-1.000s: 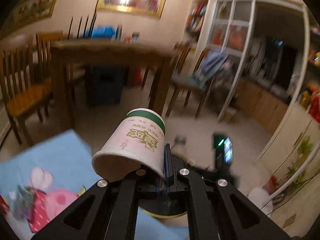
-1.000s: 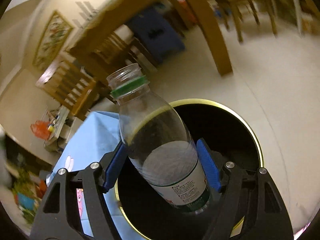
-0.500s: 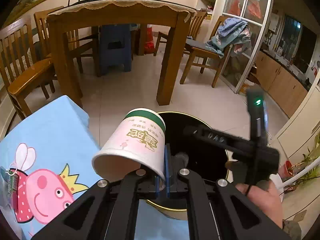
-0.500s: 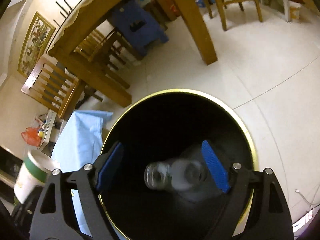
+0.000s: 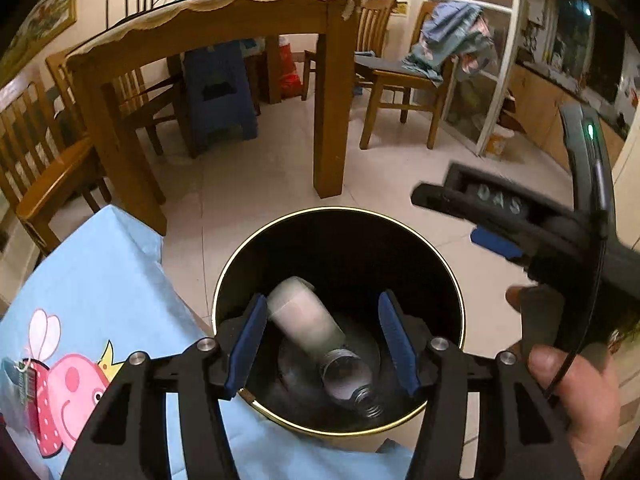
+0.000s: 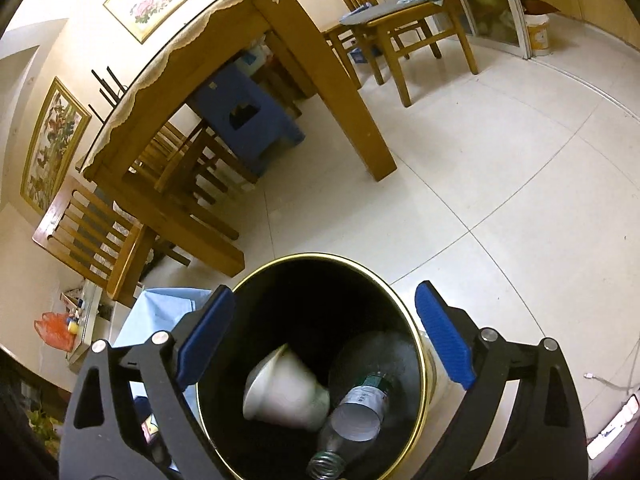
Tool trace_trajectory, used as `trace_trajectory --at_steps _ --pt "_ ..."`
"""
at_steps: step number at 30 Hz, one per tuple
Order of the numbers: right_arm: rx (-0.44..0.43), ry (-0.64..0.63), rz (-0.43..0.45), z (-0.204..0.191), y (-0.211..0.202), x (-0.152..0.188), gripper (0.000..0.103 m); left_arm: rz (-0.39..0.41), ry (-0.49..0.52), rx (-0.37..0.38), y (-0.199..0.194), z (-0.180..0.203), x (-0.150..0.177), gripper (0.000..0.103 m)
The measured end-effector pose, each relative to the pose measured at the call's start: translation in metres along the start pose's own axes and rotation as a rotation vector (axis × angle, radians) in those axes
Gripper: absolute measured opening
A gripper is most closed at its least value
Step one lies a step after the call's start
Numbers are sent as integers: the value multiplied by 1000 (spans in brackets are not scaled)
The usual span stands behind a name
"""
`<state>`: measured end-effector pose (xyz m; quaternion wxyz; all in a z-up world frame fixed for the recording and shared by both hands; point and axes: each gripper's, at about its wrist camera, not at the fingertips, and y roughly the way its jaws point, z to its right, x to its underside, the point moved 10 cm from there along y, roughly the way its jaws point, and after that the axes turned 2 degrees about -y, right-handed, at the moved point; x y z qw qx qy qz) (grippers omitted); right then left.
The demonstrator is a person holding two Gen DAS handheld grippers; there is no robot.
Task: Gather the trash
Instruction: 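Move both open tools back over the table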
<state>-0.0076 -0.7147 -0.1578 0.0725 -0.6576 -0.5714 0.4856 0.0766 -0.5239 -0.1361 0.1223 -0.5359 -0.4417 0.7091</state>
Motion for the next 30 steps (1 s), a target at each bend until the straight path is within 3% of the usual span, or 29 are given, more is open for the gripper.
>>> trace_trajectory --at_steps 8,16,23,30 --pt "13 17 40 1 -15 -8 94 24 -4 -43 -21 -8 4 56" --pt "33 -64 43 -27 -25 -5 95 105 -44 -147 -71 -38 8 75" --pt "42 -274 75 -94 -50 13 97 163 -89 -269 -122 -74 24 86" --pt "15 -463 106 -174 -96 59 97 210 -171 -388 -177 -123 49 92"
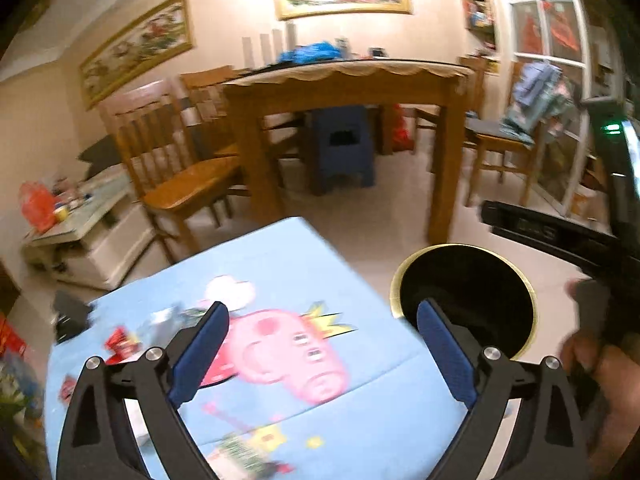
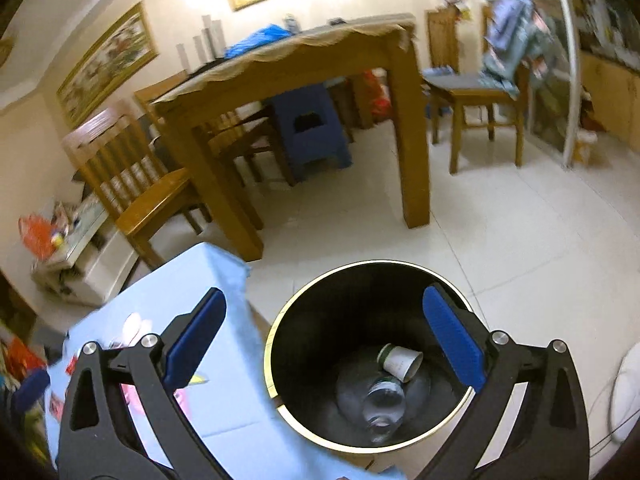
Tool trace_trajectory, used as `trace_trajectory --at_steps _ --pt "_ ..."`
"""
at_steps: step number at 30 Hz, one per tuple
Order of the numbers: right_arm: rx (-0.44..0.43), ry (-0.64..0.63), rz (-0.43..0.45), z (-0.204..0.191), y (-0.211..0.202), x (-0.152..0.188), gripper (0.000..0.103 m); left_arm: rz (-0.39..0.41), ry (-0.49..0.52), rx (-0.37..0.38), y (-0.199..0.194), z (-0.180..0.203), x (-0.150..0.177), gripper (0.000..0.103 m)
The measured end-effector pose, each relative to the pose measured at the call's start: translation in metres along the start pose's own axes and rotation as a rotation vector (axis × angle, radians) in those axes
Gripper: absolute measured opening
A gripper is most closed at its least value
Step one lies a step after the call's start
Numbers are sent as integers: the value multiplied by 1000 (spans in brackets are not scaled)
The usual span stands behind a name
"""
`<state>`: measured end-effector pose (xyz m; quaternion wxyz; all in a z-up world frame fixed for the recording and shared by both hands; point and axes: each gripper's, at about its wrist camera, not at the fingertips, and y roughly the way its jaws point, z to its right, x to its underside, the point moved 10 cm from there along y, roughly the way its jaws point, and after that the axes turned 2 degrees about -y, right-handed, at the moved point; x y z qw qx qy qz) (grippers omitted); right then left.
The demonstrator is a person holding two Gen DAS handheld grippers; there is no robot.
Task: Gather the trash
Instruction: 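Move both open tools back over the table, then grasp the playing card with the left tool while the right tool grasps the tissue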
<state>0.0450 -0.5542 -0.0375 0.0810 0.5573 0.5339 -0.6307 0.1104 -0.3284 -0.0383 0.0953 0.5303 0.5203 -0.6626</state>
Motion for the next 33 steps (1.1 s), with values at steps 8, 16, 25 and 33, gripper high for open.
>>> trace_trajectory --at_steps 8,16,25,33 --pt "-64 -261 20 -127 -49 31 97 -8 -188 -222 -35 -139 35 96" --pt "-36 -474 19 -223 -70 83 97 -53 -330 -389 -58 -264 92 96" --pt "-259 -541 -206 -284 -47 161 97 -72 -378 -553 -84 -346 136 96" --pt "-516 -609 -331 -366 -33 198 95 -80 -436 -579 -92 -385 159 96"
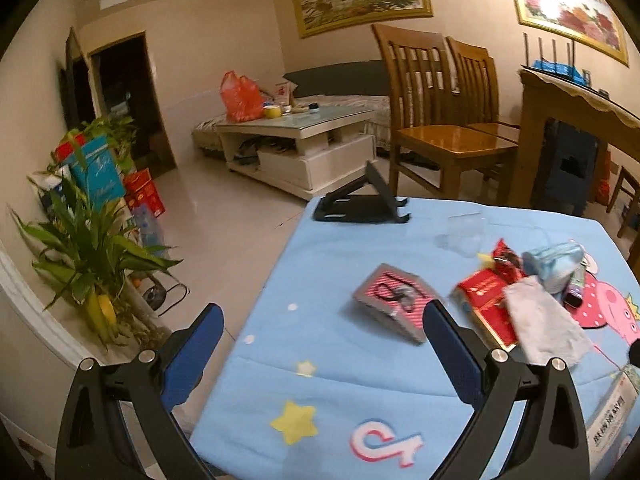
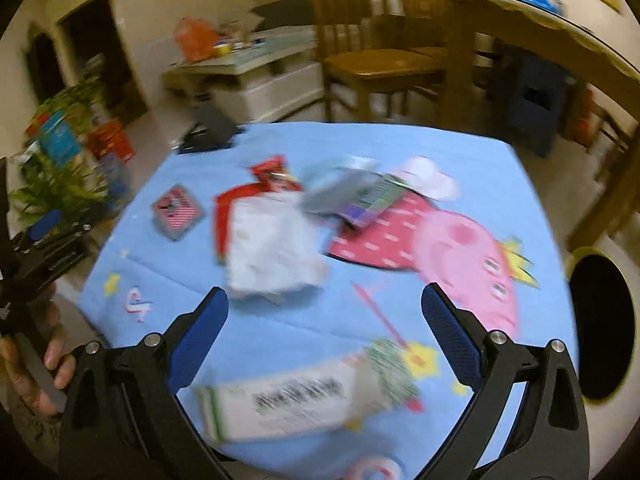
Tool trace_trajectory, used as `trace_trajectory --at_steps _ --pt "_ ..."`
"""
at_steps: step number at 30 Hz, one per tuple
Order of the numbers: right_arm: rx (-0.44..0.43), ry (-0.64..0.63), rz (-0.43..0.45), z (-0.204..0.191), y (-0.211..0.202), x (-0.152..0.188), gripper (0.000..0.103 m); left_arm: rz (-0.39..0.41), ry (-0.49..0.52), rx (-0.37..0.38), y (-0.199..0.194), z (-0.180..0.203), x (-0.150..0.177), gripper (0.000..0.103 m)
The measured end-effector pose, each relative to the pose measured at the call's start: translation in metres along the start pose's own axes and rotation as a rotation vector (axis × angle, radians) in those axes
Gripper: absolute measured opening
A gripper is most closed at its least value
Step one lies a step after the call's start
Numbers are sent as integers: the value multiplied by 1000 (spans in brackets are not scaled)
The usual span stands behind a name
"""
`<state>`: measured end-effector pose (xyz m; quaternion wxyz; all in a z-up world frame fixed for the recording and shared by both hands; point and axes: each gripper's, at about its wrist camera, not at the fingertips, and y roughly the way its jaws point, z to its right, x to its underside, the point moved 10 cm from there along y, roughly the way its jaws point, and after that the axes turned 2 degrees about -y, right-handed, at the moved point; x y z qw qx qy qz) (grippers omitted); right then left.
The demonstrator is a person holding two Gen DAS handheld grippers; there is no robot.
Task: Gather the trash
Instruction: 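Grasp the playing card with the left tool while the right tool grasps the tissue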
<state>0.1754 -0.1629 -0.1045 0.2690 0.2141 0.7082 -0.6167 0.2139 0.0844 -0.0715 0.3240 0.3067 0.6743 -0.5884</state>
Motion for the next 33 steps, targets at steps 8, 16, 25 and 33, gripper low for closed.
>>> trace_trajectory --at_steps 8,16,25,33 --pt "37 -51 -219 2 77 6 4 -37 -46 -10 16 -37 3 96" --pt "-152 150 25 34 -23 7 1 -97 -24 116 40 -37 -1 96" --pt "-186 237 197 77 -87 -15 1 -299 -58 196 92 30 -13 96" --pt "-232 241 176 84 -69 1 1 -626 -419 -55 136 40 33 96"
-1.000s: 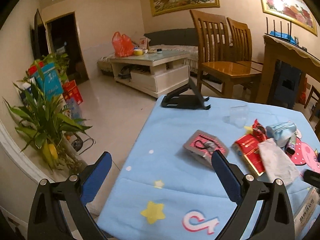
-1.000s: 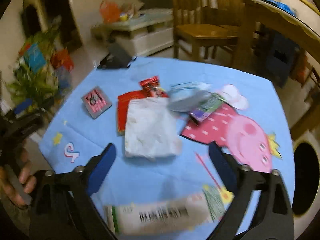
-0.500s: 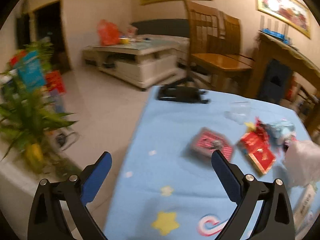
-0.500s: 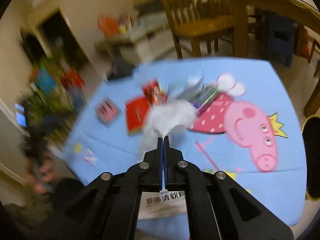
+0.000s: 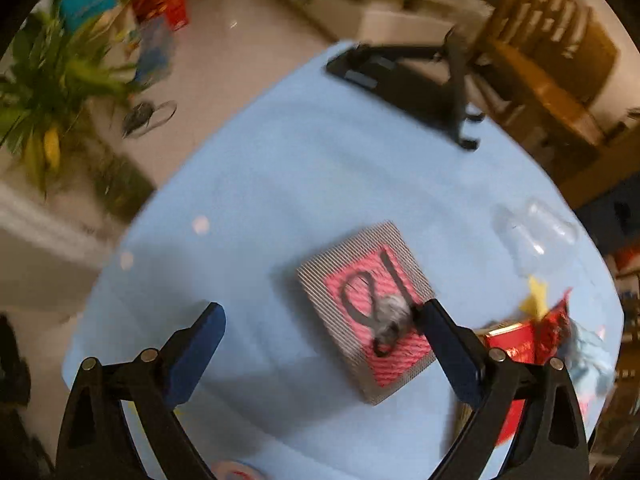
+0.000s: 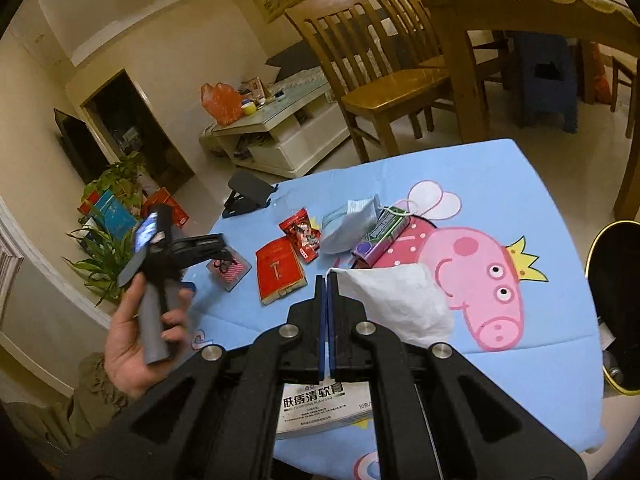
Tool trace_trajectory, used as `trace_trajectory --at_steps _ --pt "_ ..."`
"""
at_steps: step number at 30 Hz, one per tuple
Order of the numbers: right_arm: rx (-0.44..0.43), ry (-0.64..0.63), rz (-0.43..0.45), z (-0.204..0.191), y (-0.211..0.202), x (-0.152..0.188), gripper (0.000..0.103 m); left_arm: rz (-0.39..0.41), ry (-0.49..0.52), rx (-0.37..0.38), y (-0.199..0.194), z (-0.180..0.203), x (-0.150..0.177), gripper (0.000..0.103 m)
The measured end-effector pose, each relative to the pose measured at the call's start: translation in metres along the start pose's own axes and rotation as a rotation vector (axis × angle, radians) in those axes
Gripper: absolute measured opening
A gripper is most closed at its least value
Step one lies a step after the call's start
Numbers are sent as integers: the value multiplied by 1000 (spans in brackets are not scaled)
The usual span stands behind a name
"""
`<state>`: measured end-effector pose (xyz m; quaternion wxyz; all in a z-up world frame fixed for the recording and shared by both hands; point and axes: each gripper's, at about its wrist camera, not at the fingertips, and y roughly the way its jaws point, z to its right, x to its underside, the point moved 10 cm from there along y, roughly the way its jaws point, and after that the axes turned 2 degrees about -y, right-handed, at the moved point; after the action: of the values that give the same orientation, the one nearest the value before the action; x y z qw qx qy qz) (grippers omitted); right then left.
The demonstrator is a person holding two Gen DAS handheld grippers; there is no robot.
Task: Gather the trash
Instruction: 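Grasp the playing card with the left tool while the right tool grasps the tissue, then carry the tissue to the bin and release it with the right tool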
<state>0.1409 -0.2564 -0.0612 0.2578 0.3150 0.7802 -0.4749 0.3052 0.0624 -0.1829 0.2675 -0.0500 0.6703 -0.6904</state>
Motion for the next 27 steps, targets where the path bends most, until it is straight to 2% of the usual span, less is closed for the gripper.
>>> trace_trajectory --at_steps 1,4,8,10,12,14,16,18,20,24,27 --pt "-3 -2 0 1 1 1 1 9 -12 -22 0 1 0 96" --pt "-18 -2 6 8 -1 1 1 7 -45 -26 0 13 2 95" --pt "-32 19 16 18 -3 5 1 13 -45 -113 4 23 4 95" --pt "-35 36 22 23 -7 7 1 27 -61 -116 -1 26 5 89" --pt "-39 56 38 31 -13 8 1 63 -40 -110 -12 30 6 61" --pt "-42 71 53 36 -19 8 1 61 -12 -97 -14 35 10 57" --pt "-42 86 75 41 -27 7 1 77 26 -120 -16 35 16 57" --pt "-36 91 103 45 -38 5 1 117 52 -155 -24 31 22 56" --pt "-30 93 124 48 -48 4 1 170 86 -159 -37 30 23 56" --pt "-9 84 174 53 -72 1 1 340 118 -185 -82 18 21 56" --pt "40 24 200 48 -85 2 1 446 123 -186 -119 15 21 57"
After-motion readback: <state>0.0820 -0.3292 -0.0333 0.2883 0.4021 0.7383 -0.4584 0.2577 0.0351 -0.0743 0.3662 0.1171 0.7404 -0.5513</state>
